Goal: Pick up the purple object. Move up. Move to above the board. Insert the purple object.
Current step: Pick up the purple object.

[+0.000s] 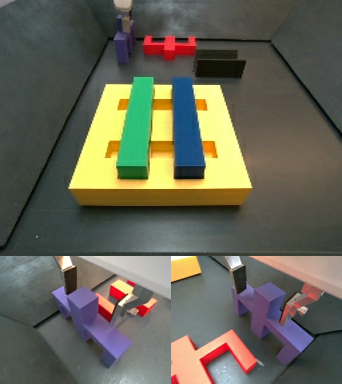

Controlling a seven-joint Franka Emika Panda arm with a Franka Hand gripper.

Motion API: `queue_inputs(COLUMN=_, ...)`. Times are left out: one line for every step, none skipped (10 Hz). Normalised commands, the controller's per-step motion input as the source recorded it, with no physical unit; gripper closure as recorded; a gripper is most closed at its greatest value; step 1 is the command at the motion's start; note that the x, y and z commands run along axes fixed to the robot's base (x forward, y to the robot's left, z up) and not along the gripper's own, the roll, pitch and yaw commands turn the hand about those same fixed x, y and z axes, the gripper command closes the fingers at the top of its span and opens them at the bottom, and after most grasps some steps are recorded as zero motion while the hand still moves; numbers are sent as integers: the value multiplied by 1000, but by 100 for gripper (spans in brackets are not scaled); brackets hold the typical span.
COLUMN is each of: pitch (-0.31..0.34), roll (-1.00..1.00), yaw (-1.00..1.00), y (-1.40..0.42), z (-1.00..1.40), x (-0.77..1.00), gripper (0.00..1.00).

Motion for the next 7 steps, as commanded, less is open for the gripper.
queue_inputs(pitch=0, roll=-3, yaw=-469, y=31, z=0, x=-266, gripper=0)
queue_inputs(pitch=0, roll=0, yaw=-563, y=26, z=0, x=-200, gripper=0)
queue_inputs(pitch=0, roll=0, yaw=-600, y=34, z=-3, x=-129, gripper=0)
queue_inputs(pitch=0, roll=0, yaw=-274, y=20, z=-29, x=140, gripper=0)
queue_inputs(pitch=9, roll=0, yaw=-86, y=89, z=-69, x=186, gripper=0)
queue_inputs(pitch=7, roll=0, yaw=0, y=134, z=-51, x=86, gripper=0)
queue_inputs(pitch=0, roll=0, yaw=0, y=86, z=-17, x=0, gripper=0)
